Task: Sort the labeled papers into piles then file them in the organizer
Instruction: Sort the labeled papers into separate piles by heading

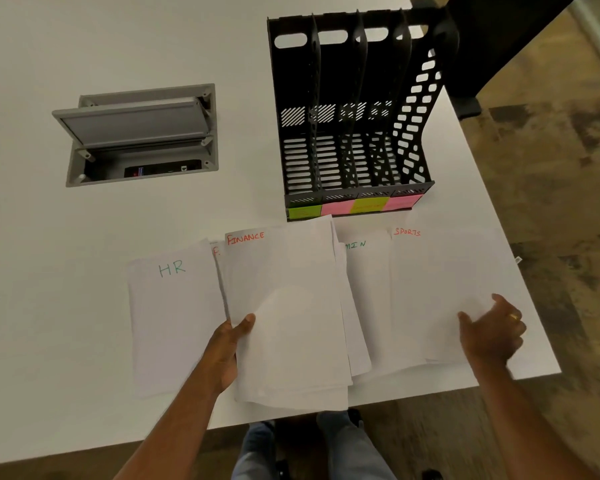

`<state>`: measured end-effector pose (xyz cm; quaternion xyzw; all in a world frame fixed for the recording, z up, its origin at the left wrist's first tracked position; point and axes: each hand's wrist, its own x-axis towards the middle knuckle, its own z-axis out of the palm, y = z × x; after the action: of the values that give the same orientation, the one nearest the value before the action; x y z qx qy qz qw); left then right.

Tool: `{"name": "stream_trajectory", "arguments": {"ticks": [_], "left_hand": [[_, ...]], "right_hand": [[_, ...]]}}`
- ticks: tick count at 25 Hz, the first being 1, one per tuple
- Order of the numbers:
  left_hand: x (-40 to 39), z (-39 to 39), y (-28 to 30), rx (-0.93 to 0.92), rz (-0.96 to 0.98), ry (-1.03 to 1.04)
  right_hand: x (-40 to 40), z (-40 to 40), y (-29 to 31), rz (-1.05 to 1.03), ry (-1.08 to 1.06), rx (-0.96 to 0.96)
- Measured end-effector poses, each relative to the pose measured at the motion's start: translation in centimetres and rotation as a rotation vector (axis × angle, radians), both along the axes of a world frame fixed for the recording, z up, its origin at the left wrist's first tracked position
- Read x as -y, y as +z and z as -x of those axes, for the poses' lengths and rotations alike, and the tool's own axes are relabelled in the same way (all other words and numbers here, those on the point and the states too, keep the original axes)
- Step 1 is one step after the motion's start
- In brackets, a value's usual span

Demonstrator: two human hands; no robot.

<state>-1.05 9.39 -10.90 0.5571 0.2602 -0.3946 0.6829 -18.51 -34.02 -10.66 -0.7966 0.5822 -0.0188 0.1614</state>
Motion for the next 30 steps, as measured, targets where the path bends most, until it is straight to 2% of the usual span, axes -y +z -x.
{"name": "stream_trajectory", "arguments": {"ticks": [2,3,4,6,9,11,15,18,23,27,30], "left_hand": [[1.2,0.3,-0.3,0.009,-0.014,0.009],[1.9,0.5,-0.4,0.011,-0.015,0.007],[2.7,0.7,-0.4,0.012,-0.011,0.001],[4.4,0.9,-0.5,0.014,-0.003,-0.014],[6.7,1.2,-0.6,0.026,-0.02,-0.037],[8.1,1.3,-0.6,0.032,-0.032,-0.048],[9.6,1.6,-0.8,0.027,-0.003,-0.071],[10.1,2.0,-0.8,0.012,0.062,-0.078],[10.5,2.0,-0.8,0.002,0.061,-0.079],[9.6,1.6,-0.4,0.0,0.061,-0.062],[8.2,1.3,0.0,0.01,0.068,-0.036]], "right_hand": [[-2.4,-1.4,0.6,0.02,0.07,0.181],[-4.1,-2.2,1.1,-0.041,0.132,0.323],[-6.0,-3.0,1.7,-0.153,0.164,0.453],[-9.5,-4.7,3.2,-0.418,0.175,0.581],[-12.2,-6.1,3.7,-0.616,0.237,0.515],[-12.3,-6.0,3.4,-0.616,0.215,0.463],[-10.7,-5.0,2.8,-0.566,0.087,0.525],[-9.7,-4.5,2.7,-0.525,0.091,0.509],[-9.5,-3.9,2.8,-0.481,0.124,0.559],[-10.3,-4.3,2.9,-0.544,0.18,0.566],[-11.5,-5.0,3.2,-0.668,0.147,0.593]]}}
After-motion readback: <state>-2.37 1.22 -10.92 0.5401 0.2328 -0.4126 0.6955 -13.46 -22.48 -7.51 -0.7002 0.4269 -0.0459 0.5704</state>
